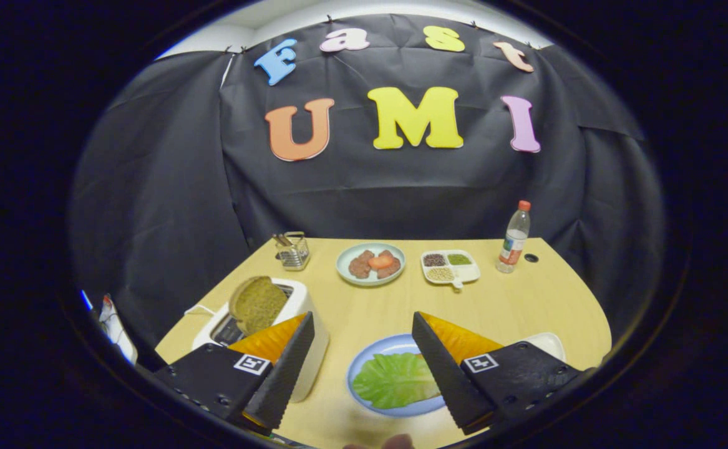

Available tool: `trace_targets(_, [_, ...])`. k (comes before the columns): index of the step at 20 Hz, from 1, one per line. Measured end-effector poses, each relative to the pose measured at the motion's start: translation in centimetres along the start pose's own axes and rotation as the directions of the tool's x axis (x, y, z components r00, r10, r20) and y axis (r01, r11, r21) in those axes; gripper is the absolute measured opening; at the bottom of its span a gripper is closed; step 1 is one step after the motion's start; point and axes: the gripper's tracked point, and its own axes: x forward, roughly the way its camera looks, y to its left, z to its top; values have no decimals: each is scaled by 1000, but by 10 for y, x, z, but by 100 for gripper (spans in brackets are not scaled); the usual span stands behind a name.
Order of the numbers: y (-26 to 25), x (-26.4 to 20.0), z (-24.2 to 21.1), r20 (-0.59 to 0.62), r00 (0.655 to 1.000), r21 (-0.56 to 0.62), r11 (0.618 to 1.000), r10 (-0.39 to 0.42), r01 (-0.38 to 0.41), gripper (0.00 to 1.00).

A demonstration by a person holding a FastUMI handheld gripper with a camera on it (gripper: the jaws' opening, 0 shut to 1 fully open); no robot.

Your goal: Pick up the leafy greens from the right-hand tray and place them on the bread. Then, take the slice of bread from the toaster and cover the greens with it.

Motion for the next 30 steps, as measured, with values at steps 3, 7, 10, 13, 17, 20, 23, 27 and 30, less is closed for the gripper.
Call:
trace_targets(3, [49,-1,6,8,999,8,999,40,-40,96])
trace_targets(7, [100,8,3,13,999,14,999,47,-47,96])
trace_targets(10, [121,26,-7,-9,1000,15,1000,6,-6,96])
trace_targets(13, [132,49,-19,-21,999,-7,999,-40,39,96])
trace_targets(17, [137,74,-27,-32,996,-59,995,-83,82,80])
trace_targets(20, [136,87,-38,-58,993,-78,992,-107,102,56])
trace_targets(23, [131,94,-36,-64,989,-99,987,-133,126,31])
trace_targets(27, [125,92,-36,-90,988,-84,989,-129,121,9])
trace_targets(30, [122,86,-27,-99,990,-57,993,-104,98,2])
